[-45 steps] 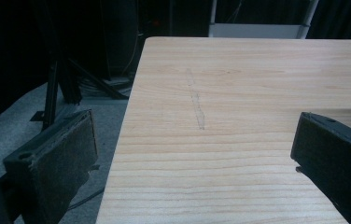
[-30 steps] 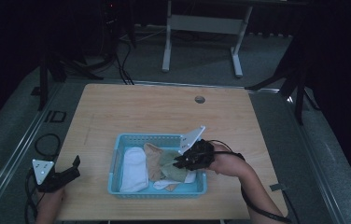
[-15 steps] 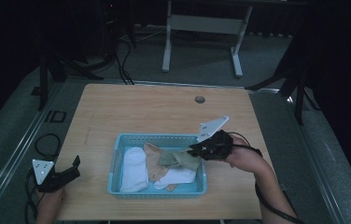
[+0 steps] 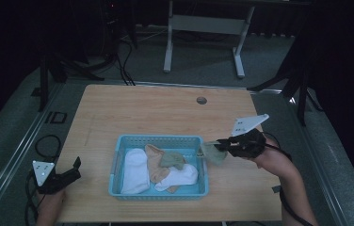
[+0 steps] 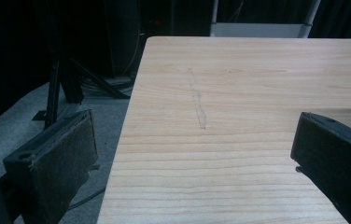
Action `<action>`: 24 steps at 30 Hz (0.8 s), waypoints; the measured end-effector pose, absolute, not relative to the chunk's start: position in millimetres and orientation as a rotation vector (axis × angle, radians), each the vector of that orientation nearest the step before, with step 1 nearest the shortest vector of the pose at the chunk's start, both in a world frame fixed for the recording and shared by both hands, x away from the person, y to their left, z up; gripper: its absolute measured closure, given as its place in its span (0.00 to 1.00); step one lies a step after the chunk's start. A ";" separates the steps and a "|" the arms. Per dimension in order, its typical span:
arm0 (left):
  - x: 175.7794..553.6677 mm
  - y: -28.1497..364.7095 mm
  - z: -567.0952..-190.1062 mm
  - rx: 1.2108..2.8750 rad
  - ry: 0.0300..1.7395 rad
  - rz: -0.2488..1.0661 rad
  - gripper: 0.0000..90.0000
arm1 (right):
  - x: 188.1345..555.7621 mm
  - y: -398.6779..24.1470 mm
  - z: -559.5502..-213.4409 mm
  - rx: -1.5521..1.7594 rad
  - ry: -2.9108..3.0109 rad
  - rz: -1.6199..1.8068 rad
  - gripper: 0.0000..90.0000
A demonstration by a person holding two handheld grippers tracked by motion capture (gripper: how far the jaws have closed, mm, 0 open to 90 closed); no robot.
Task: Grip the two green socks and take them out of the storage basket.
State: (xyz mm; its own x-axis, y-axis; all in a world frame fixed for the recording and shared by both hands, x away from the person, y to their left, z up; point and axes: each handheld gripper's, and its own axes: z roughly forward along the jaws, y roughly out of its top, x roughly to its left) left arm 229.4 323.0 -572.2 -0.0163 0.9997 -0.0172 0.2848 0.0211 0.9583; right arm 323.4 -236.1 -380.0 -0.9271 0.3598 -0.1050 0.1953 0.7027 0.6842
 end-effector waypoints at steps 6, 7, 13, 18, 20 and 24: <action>229.5 323.0 -572.2 1.399 1.439 1.054 0.01 | 320.6 -262.6 -387.1 0.527 2.660 1.043 0.90; 229.5 322.9 -572.2 1.399 1.439 1.053 0.01 | 319.3 -271.1 -392.8 0.557 2.663 1.038 0.90; 229.5 322.8 -572.2 1.398 1.439 1.054 0.01 | 317.3 -287.7 -412.6 0.635 2.670 1.036 0.90; 229.5 322.8 -572.2 1.398 1.439 1.053 0.01 | 314.7 -297.0 -427.8 0.675 2.680 1.053 0.90; 229.5 322.8 -572.2 1.398 1.440 1.054 0.01 | 313.3 -300.8 -437.4 0.692 2.693 1.052 0.90; 229.5 322.6 -572.2 1.399 1.438 1.057 0.01 | 310.7 -308.3 -458.9 0.743 2.725 1.027 0.90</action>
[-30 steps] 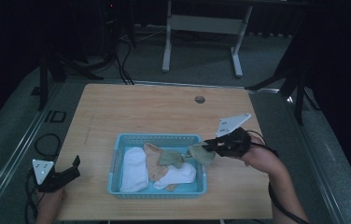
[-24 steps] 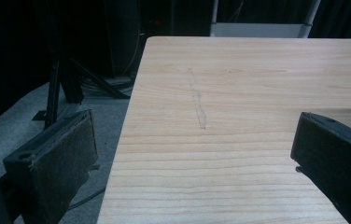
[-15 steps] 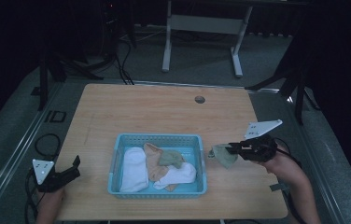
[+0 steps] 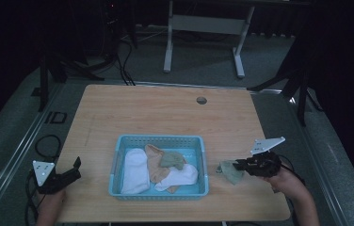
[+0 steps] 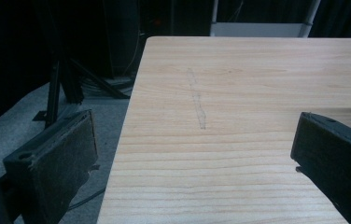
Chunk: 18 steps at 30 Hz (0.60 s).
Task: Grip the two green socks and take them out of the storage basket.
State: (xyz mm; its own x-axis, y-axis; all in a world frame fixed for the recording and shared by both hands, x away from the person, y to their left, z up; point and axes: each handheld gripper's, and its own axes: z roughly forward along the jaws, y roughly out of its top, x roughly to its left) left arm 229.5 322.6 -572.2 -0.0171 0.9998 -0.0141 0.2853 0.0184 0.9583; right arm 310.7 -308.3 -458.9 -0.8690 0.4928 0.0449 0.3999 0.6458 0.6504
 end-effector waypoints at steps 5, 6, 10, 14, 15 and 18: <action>229.5 322.3 -572.1 1.399 1.440 1.058 0.01 | 306.8 -318.7 -485.6 0.817 2.756 1.023 0.90; 229.5 322.3 -572.1 1.399 1.440 1.058 0.01 | 306.8 -318.7 -485.6 0.817 2.756 1.023 0.90; 229.6 322.3 -572.1 1.400 1.439 1.058 0.01 | 303.8 -324.5 -499.1 0.856 2.773 1.013 0.90; 229.6 322.1 -572.1 1.400 1.438 1.060 0.01 | 303.3 -330.1 -510.6 0.877 2.772 1.003 0.90; 229.5 322.2 -572.1 1.400 1.439 1.059 0.01 | 303.1 -331.3 -513.0 0.880 2.773 0.997 0.90; 229.5 322.2 -572.1 1.401 1.438 1.060 0.01 | 303.0 -334.5 -520.0 0.895 2.780 0.976 0.90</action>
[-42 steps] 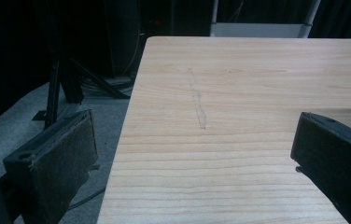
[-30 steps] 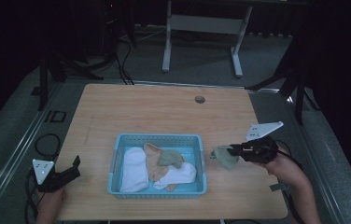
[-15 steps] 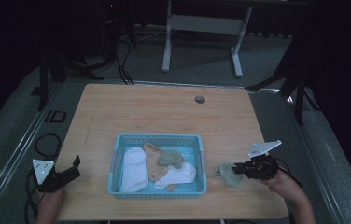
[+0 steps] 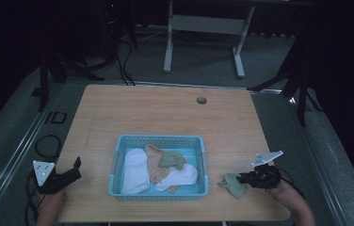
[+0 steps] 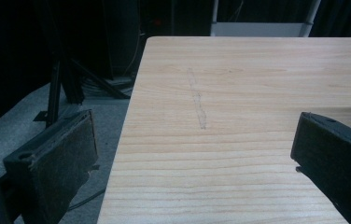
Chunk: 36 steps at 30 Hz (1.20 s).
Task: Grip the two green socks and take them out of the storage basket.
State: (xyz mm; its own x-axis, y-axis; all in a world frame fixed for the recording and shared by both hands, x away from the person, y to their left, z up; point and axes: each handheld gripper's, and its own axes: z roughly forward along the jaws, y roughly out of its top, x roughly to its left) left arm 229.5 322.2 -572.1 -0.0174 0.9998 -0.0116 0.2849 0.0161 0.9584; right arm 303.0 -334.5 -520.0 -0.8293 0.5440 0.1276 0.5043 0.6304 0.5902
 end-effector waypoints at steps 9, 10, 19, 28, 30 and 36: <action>229.7 322.2 -572.0 1.401 1.438 1.059 0.01 | 305.4 -338.8 -529.0 0.924 2.777 0.926 0.81; 229.8 322.2 -572.0 1.403 1.438 1.059 0.01 | 306.3 -339.3 -528.3 0.929 2.777 0.926 0.79; 229.8 322.3 -572.0 1.403 1.439 1.058 0.01 | 312.8 -336.1 -499.5 0.894 2.732 0.918 0.65; 229.8 322.3 -572.1 1.402 1.440 1.057 0.01 | 320.3 -317.1 -473.9 0.826 2.750 0.934 0.53; 229.8 322.3 -572.1 1.402 1.440 1.058 0.01 | 321.9 -309.4 -470.1 0.807 2.757 0.935 0.50; 229.9 322.4 -572.1 1.400 1.441 1.056 0.01 | 326.0 -284.2 -459.1 0.727 2.767 0.949 0.48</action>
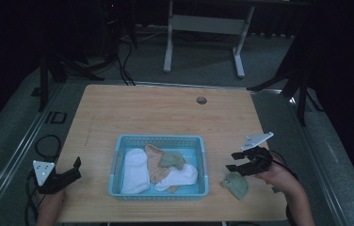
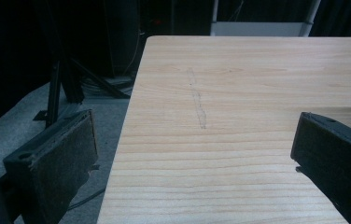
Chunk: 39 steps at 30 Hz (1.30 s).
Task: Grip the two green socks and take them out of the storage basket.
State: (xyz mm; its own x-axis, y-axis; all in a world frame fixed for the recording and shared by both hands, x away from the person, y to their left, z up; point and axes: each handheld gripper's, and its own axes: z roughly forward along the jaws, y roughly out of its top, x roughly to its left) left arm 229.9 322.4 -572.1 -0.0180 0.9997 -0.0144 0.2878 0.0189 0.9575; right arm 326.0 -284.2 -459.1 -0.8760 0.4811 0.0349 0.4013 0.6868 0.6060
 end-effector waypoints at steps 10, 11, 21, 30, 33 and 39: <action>229.8 322.6 -572.1 1.401 1.439 1.053 0.01 | 334.5 -239.3 -445.7 0.575 2.795 0.985 0.54; 229.8 322.6 -572.1 1.401 1.438 1.053 0.01 | 335.2 -234.8 -445.5 0.557 2.799 0.982 0.54; 229.6 323.0 -572.2 1.401 1.436 1.049 0.01 | 347.7 -194.0 -447.0 0.459 2.854 0.963 0.57; 229.3 323.3 -572.2 1.400 1.432 1.049 0.01 | 357.4 -159.3 -455.4 0.380 2.895 0.935 0.58; 229.2 323.4 -572.2 1.401 1.430 1.047 0.01 | 359.8 -149.5 -460.0 0.366 2.912 0.919 0.58; 229.2 323.6 -572.2 1.401 1.427 1.046 0.01 | 360.4 -135.7 -468.1 0.342 2.941 0.882 0.59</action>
State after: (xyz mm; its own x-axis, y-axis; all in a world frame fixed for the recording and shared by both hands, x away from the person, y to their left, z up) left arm 229.2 323.6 -572.2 -0.0037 0.9998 -0.0194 0.2824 0.0196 0.9591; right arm 360.4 -135.7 -468.1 -0.9742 0.2254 0.0135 0.1956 0.8125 0.5491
